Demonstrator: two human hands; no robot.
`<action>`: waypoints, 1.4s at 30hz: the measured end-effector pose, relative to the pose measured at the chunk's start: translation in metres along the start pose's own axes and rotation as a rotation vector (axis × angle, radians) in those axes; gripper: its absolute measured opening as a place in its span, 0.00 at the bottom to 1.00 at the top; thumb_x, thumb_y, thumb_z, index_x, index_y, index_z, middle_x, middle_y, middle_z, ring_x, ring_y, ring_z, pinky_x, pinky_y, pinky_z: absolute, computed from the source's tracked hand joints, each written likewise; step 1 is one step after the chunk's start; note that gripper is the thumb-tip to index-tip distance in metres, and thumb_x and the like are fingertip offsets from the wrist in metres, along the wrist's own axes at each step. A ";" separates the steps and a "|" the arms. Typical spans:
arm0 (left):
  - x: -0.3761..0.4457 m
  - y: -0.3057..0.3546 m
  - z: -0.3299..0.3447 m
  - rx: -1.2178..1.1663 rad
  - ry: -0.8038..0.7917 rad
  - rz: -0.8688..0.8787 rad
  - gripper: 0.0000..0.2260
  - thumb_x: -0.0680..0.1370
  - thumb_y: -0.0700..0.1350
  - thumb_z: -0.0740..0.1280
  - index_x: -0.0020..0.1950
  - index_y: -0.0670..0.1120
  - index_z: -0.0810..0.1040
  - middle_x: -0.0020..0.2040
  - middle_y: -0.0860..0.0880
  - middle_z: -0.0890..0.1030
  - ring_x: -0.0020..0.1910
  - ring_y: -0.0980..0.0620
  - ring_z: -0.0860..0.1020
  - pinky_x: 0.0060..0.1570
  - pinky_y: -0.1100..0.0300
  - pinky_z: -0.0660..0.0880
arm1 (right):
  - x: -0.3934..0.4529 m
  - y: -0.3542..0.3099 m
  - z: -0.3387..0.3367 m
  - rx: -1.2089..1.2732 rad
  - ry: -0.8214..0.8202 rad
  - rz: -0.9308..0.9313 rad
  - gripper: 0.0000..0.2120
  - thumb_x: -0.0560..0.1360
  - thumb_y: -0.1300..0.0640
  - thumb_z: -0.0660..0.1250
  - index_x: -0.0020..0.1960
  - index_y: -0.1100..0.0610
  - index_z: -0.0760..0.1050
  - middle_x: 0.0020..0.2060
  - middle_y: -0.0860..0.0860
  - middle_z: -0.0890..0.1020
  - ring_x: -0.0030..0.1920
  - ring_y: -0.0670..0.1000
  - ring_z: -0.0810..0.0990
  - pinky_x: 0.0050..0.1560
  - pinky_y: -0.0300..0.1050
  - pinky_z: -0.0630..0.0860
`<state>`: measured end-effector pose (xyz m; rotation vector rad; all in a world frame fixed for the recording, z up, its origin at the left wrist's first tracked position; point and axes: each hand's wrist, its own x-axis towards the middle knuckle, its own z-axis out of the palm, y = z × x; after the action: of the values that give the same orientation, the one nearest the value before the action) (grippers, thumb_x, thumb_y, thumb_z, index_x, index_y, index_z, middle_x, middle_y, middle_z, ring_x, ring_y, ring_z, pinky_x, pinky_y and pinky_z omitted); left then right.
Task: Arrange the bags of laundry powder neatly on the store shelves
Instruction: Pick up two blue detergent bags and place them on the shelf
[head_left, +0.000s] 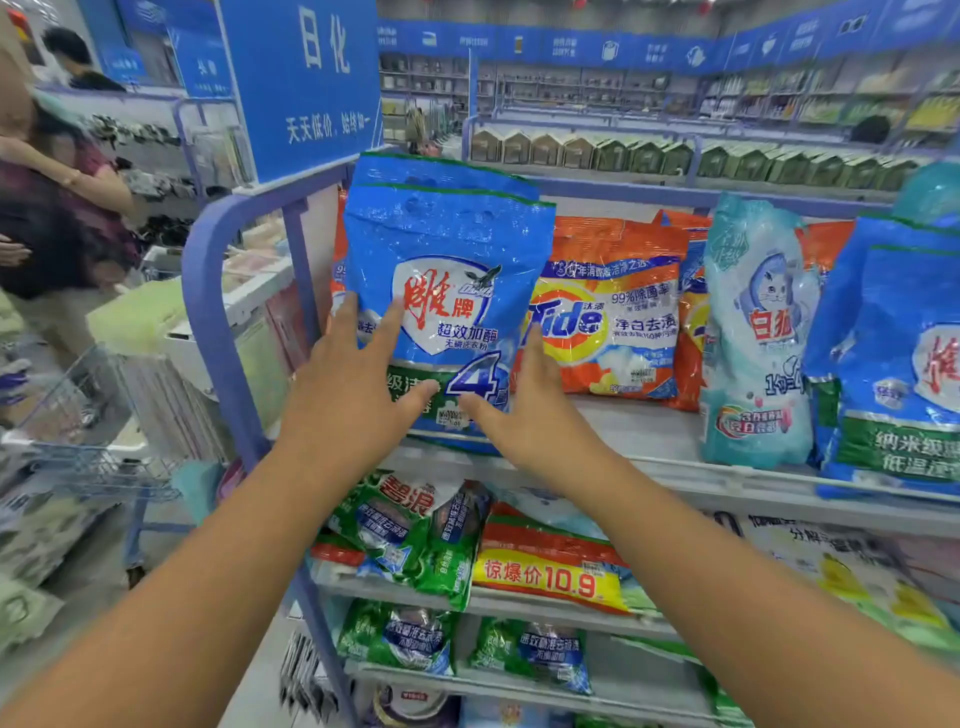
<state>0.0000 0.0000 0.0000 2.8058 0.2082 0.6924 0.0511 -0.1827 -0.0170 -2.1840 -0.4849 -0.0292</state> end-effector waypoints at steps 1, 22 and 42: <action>0.004 0.000 0.004 -0.046 0.002 -0.012 0.43 0.76 0.66 0.67 0.82 0.60 0.44 0.84 0.45 0.46 0.79 0.38 0.59 0.71 0.42 0.67 | 0.004 -0.004 0.000 0.070 0.033 0.031 0.45 0.76 0.46 0.71 0.81 0.55 0.47 0.76 0.51 0.64 0.76 0.51 0.63 0.68 0.40 0.65; 0.045 -0.028 0.033 -0.569 0.143 -0.260 0.31 0.76 0.58 0.72 0.74 0.48 0.67 0.68 0.45 0.70 0.66 0.45 0.73 0.67 0.47 0.71 | 0.040 0.003 -0.048 0.525 0.360 0.136 0.02 0.80 0.49 0.68 0.50 0.45 0.78 0.47 0.45 0.84 0.50 0.53 0.83 0.53 0.53 0.79; 0.043 0.041 0.018 -0.926 0.058 -0.232 0.10 0.78 0.48 0.73 0.57 0.54 0.78 0.43 0.67 0.74 0.49 0.54 0.77 0.47 0.63 0.67 | -0.015 0.032 -0.110 0.580 0.646 0.230 0.09 0.76 0.49 0.73 0.45 0.54 0.79 0.42 0.60 0.84 0.39 0.56 0.81 0.43 0.61 0.81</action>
<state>0.0497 -0.0345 0.0149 1.8486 0.1608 0.6027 0.0650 -0.2900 0.0234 -1.5281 0.1224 -0.4044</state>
